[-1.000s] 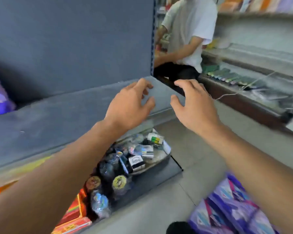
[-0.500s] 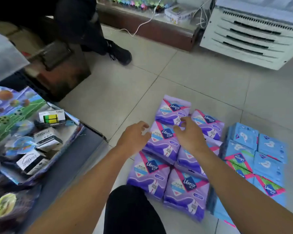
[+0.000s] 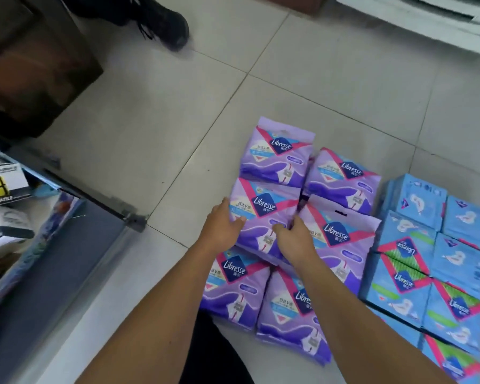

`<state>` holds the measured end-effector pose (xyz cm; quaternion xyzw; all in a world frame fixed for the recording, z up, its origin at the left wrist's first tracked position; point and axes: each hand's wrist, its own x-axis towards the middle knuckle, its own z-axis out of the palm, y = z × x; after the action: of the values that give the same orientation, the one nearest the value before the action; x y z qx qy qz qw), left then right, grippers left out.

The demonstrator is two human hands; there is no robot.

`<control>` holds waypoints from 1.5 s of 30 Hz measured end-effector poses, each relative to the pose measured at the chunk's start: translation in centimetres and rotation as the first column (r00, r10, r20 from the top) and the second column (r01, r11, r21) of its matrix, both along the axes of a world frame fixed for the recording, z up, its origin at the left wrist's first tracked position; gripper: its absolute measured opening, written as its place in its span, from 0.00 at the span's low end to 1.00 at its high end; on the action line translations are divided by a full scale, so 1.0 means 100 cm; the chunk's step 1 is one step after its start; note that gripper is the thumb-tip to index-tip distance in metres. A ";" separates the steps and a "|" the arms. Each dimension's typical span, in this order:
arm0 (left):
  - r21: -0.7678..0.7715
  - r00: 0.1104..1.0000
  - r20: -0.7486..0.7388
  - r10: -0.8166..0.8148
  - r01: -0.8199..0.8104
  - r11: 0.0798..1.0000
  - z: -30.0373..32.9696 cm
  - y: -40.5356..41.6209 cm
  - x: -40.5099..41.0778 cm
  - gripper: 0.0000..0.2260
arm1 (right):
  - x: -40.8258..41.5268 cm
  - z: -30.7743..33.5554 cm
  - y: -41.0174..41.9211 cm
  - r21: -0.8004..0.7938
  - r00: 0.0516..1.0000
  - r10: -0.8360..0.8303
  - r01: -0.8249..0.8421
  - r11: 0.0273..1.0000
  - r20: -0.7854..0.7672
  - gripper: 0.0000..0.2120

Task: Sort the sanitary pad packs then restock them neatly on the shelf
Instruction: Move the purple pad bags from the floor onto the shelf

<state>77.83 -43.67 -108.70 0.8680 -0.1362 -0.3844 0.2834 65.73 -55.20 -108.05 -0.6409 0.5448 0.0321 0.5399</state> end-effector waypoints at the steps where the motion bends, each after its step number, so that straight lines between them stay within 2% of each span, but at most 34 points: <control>1: -0.009 0.999 -0.010 0.036 -0.036 0.999 -0.002 0.003 0.002 0.21 | 0.001 0.000 0.001 -0.006 0.999 -0.028 0.028 1.000 0.018 0.17; 3: -0.064 0.991 -0.072 0.111 -0.115 0.991 0.001 0.014 0.006 0.15 | 0.001 0.002 0.003 -0.031 0.996 -0.060 0.062 0.998 0.070 0.08; 6: -0.211 0.949 -0.205 0.238 -0.280 0.936 0.032 0.031 0.014 0.12 | 0.006 0.028 0.007 -0.016 0.972 -0.108 0.114 0.993 0.210 0.04; 8: -0.333 0.906 -0.295 0.304 -0.396 0.856 0.069 0.043 0.020 0.14 | 0.018 0.058 0.011 0.013 0.937 -0.108 0.111 0.994 0.332 0.08; 10: -0.438 0.882 -0.320 0.346 -0.461 0.771 0.111 0.055 0.028 0.14 | 0.034 0.096 0.015 -0.014 0.904 -0.055 0.067 0.998 0.423 0.15; 14: -0.620 0.883 -0.215 0.418 -0.454 0.640 0.208 0.083 0.048 0.13 | 0.072 0.187 0.026 -0.096 0.778 0.160 -0.127 0.987 0.608 0.22; 18: -0.770 0.869 -0.038 0.493 -0.340 0.540 0.310 0.131 0.049 0.13 | 0.102 0.279 0.060 -0.184 0.572 0.274 -0.212 0.960 0.773 0.19; 24: -0.864 0.778 0.104 0.619 -0.237 0.443 0.422 0.261 0.013 0.13 | 0.109 0.385 0.178 -0.309 0.323 0.407 -0.313 0.898 0.854 0.20; 26: -0.868 0.719 0.129 0.683 -0.251 0.428 0.442 0.315 0.009 0.13 | 0.120 0.404 0.229 -0.337 0.244 0.447 -0.385 0.859 0.861 0.19; 30: -0.870 0.565 0.120 0.817 -0.337 0.361 0.459 0.415 0.004 0.10 | 0.150 0.425 0.330 -0.365 0.159 0.513 -0.532 0.764 0.843 0.22; 34: -0.852 0.416 0.093 0.905 -0.437 0.289 0.457 0.494 -0.011 0.14 | 0.167 0.426 0.415 -0.364 0.140 0.583 -0.659 0.658 0.800 0.22; 38: -0.848 0.185 0.120 0.975 -0.491 0.198 0.452 0.568 -0.037 0.20 | 0.172 0.426 0.501 -0.342 0.081 0.629 -0.781 0.522 0.773 0.18; 41: -0.875 0.031 0.137 0.990 -0.465 0.136 0.444 0.624 -0.051 0.18 | 0.174 0.423 0.565 -0.388 -0.011 0.638 -0.802 0.454 0.770 0.19; 45: -0.878 -0.064 0.172 0.983 -0.462 0.123 0.440 0.690 -0.065 0.13 | 0.180 0.419 0.634 -0.481 -0.113 0.695 -0.799 0.361 0.710 0.17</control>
<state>71.32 25.33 -64.71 0.6924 0.1894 0.3460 0.6042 83.71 8.24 -66.14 -0.7191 -0.2653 0.0400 0.6410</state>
